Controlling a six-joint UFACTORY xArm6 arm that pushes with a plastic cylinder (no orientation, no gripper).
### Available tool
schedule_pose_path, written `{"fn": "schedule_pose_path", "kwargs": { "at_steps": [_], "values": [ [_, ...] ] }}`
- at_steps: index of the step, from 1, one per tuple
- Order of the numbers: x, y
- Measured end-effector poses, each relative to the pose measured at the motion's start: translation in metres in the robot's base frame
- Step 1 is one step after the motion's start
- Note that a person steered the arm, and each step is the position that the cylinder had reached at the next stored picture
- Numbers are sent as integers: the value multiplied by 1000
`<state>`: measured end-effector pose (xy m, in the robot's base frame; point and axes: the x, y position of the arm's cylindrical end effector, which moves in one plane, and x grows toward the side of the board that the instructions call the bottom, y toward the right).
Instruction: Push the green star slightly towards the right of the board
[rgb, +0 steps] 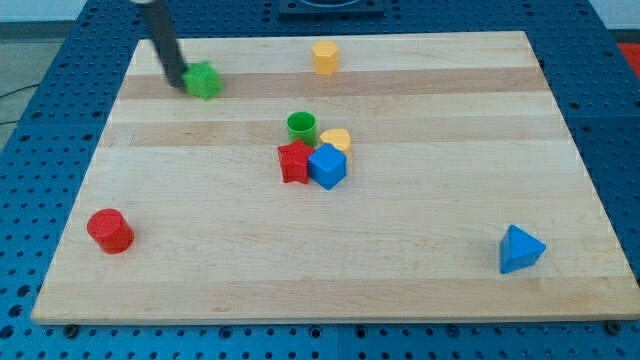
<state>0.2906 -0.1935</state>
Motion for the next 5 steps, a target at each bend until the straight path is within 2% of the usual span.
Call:
{"fn": "schedule_pose_path", "kwargs": {
  "at_steps": [1, 3, 4, 5],
  "values": [
    [-5, -23],
    [17, 71],
    [5, 30],
    [-7, 38]
  ]
}}
